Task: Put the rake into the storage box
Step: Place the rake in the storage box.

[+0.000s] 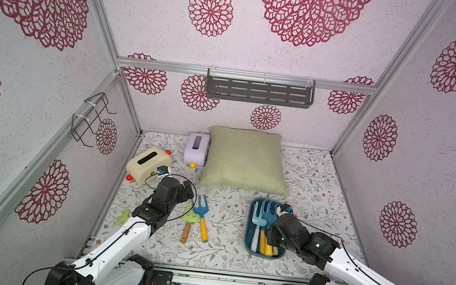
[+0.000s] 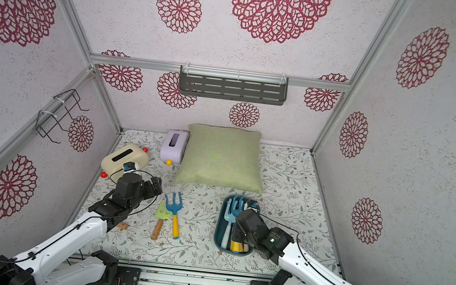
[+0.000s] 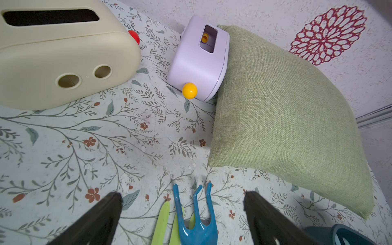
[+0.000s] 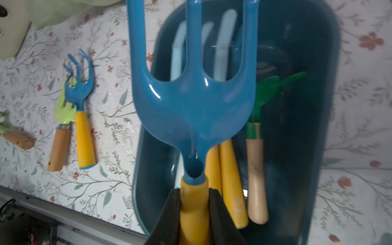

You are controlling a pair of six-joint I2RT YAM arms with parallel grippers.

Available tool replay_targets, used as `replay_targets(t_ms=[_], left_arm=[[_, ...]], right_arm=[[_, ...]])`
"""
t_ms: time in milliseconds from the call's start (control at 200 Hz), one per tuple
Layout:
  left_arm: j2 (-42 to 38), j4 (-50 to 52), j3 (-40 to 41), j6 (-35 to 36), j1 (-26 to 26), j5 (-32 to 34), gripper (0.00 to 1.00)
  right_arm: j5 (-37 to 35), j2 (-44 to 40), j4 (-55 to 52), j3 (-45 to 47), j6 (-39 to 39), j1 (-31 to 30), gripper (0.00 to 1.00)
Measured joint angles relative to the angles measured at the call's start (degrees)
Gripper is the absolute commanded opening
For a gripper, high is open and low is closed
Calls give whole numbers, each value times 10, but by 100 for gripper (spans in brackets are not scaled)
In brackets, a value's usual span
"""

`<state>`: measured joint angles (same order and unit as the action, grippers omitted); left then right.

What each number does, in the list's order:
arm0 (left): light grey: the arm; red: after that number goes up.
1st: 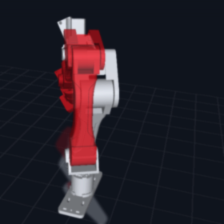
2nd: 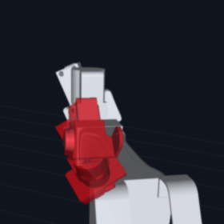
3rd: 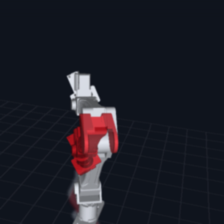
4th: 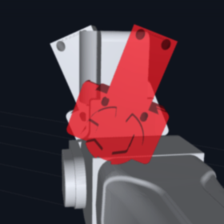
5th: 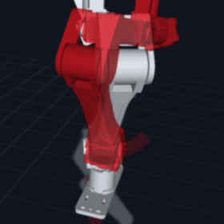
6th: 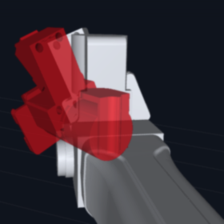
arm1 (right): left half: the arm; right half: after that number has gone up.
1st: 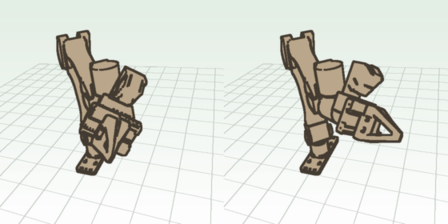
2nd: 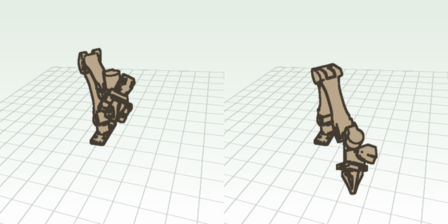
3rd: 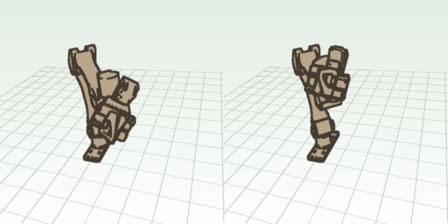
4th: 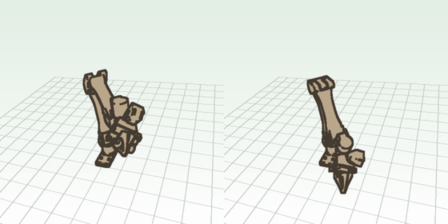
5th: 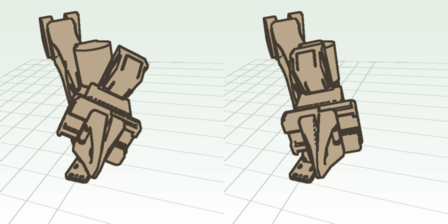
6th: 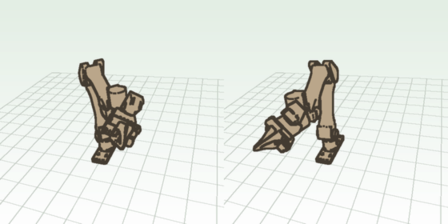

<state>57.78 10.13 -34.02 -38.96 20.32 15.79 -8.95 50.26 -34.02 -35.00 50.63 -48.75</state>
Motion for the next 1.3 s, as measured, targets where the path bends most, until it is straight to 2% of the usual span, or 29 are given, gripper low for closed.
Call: replay_targets(t_ms=[220, 540, 620, 695, 785, 901, 1006, 1171, 1216, 1251, 1301], left_arm=[[0, 0, 0, 0, 0, 0, 97], [4, 0, 0, 0, 0, 0, 97], [4, 0, 0, 0, 0, 0, 97], [4, 0, 0, 0, 0, -1, 97], [4, 0, 0, 0, 0, -1, 97], [4, 0, 0, 0, 0, -3, 97], [5, -2, 0, 0, 0, -5, 97], [9, -5, 0, 0, 0, -13, 98], [9, -6, 0, 0, 0, -13, 97], [9, -6, 0, 0, 0, -13, 97], [12, -8, 0, 0, 0, -10, 97]], right_arm=[[1, 9, -3, 22, 6, 30, 6], [0, 71, 29, 22, -2, 52, 6], [-2, 75, 32, 22, -6, 55, 9], [-4, 75, 34, 21, -8, 56, 16], [-3, 75, 35, 21, -11, 59, 32], [-6, 74, 35, 21, -15, 60, 45], [-14, 63, 31, 21, -17, 61, 61], [-14, 24, 30, 17, -29, 61, 78], [-14, 15, 34, 14, -35, 61, 86], [-12, 9, 38, 11, -39, 61, 98], [-8, 3, 48, 7, -44, 62, 99]])
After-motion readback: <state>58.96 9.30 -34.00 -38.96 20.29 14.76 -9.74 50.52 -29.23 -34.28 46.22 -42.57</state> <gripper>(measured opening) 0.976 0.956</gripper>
